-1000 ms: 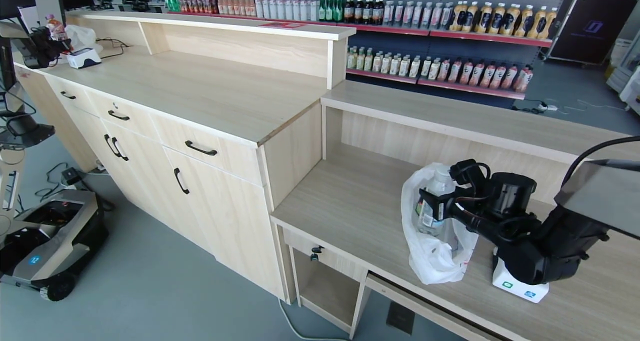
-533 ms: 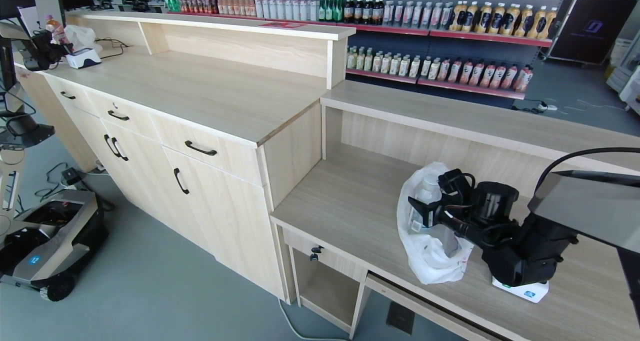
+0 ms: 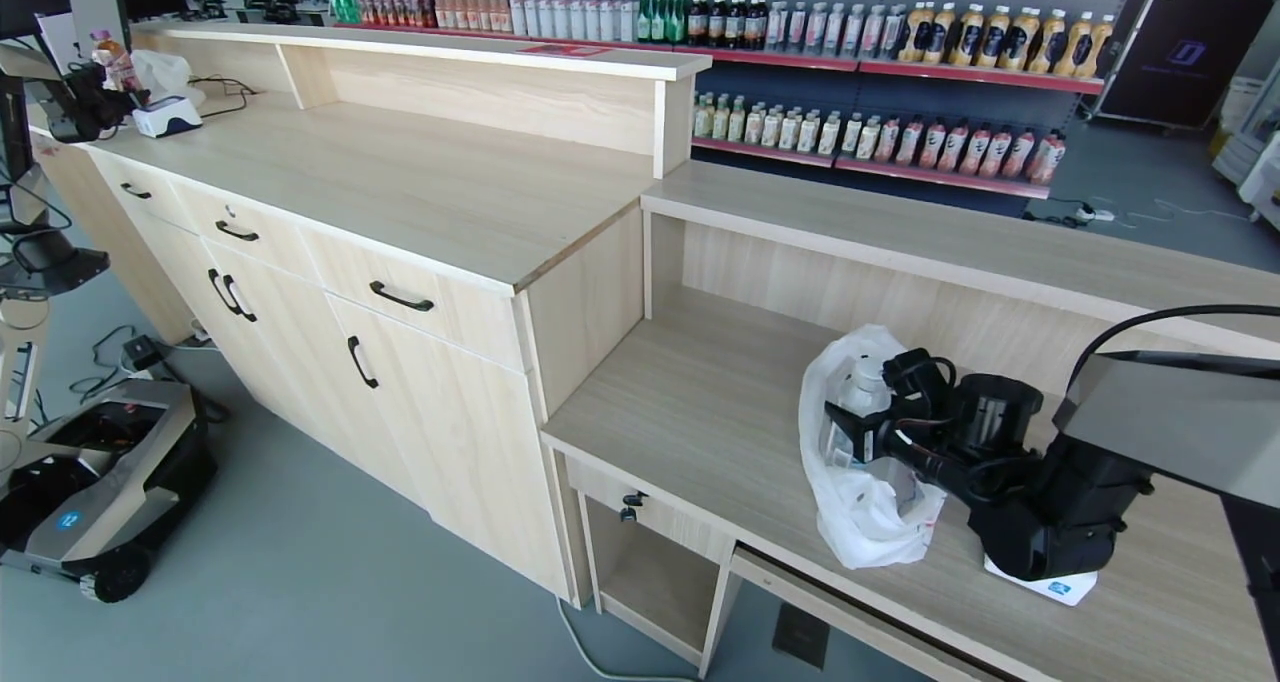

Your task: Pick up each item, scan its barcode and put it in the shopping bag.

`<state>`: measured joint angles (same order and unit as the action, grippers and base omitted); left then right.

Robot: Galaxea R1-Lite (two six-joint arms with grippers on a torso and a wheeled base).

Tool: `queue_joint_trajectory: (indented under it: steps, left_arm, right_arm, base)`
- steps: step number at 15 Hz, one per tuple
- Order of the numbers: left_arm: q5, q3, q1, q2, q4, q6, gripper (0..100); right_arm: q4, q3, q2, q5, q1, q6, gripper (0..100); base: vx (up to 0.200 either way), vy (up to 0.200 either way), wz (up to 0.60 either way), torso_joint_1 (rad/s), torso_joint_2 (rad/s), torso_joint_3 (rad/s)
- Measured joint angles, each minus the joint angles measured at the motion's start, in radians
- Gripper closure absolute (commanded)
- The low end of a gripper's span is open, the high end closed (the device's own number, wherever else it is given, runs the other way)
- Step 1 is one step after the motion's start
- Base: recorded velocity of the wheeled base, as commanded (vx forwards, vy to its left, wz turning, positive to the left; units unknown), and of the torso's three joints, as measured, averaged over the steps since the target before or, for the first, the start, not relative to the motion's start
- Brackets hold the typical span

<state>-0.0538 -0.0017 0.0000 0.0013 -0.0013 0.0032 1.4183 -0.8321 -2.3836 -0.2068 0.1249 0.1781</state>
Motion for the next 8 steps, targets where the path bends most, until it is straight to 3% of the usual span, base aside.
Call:
queue_joint_trajectory:
  steps: [8]
  left_arm:
    - [0.0,0.0,0.0,0.0,0.0,0.0,0]
  right_arm:
    - [0.078,-0.007,-0.059,-0.081,-0.026,0.0,100]
  base:
    - [0.0,0.0,0.0,0.0,0.0,0.0]
